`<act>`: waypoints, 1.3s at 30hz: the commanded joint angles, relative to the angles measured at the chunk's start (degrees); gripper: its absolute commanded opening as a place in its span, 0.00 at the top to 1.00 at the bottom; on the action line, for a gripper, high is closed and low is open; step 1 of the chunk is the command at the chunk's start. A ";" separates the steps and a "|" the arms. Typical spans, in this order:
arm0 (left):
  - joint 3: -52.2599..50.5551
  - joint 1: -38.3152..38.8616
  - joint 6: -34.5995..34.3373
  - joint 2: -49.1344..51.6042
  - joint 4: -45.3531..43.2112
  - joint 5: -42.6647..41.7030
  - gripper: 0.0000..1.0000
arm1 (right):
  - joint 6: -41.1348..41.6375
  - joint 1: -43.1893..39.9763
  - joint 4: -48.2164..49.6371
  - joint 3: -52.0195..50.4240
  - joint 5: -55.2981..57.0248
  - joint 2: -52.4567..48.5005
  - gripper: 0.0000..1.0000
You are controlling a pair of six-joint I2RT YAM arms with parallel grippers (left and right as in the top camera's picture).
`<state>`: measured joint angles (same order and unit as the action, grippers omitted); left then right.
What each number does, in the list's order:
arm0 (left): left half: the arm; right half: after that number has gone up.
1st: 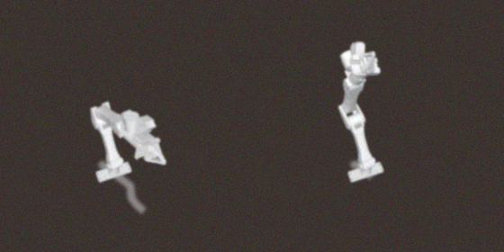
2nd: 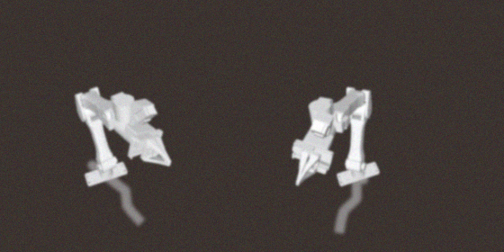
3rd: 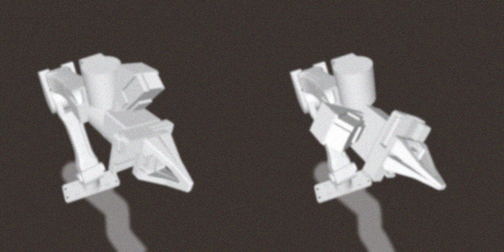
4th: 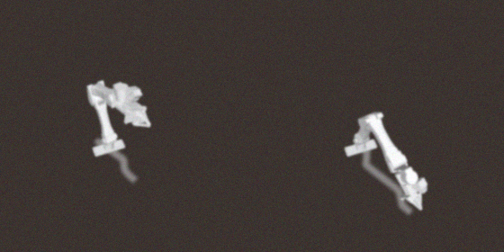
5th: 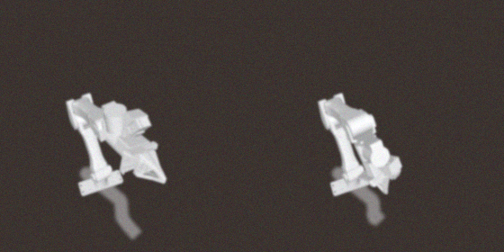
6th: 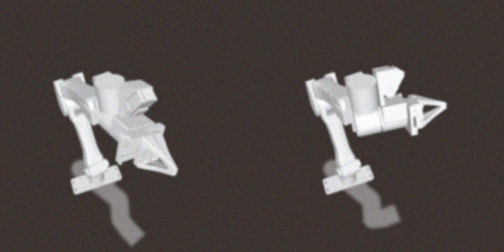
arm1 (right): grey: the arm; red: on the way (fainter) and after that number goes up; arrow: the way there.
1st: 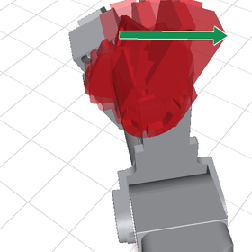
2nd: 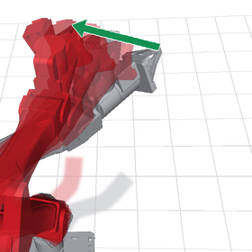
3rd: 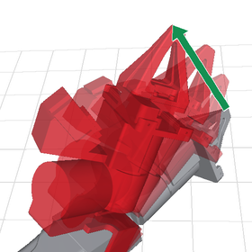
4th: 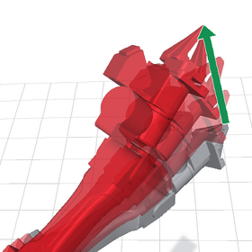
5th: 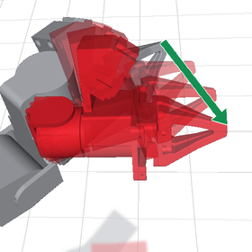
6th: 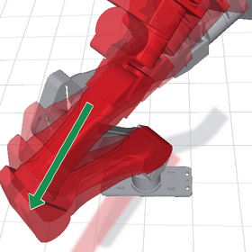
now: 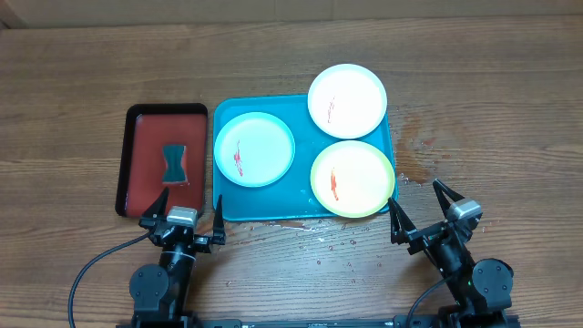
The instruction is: Clean dirty plates on tray and stack at the side
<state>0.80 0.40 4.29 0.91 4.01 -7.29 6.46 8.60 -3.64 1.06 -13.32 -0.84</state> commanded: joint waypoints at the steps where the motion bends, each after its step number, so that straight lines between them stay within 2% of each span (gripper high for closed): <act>1: 3.23 0.28 -1.99 -0.63 1.01 -0.72 0.00 | 2.01 -0.44 0.20 -0.57 -0.26 0.55 0.00; 11: 19.21 0.28 -2.21 7.10 14.97 -1.64 0.00 | 3.93 -0.44 0.35 5.20 -0.24 0.55 0.00; 19: 36.09 0.28 -1.51 23.28 17.20 -1.14 0.00 | 1.75 -0.44 0.11 13.22 -0.24 -2.47 0.00; 26: 55.91 0.28 -1.53 40.96 30.56 -3.48 0.00 | 0.52 -0.44 -1.46 22.32 -0.24 -10.62 0.00; 33: 76.78 0.28 -1.51 57.37 48.30 -6.40 0.01 | 0.57 -0.42 -12.50 36.11 -1.62 -24.63 0.00; 39: 89.46 0.28 -1.53 68.06 58.10 -10.99 0.00 | 0.59 -0.42 -26.40 54.31 -6.54 -39.50 0.00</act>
<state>85.60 0.40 3.07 65.95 60.47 -14.28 7.40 8.60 -27.88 47.59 -16.82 -35.64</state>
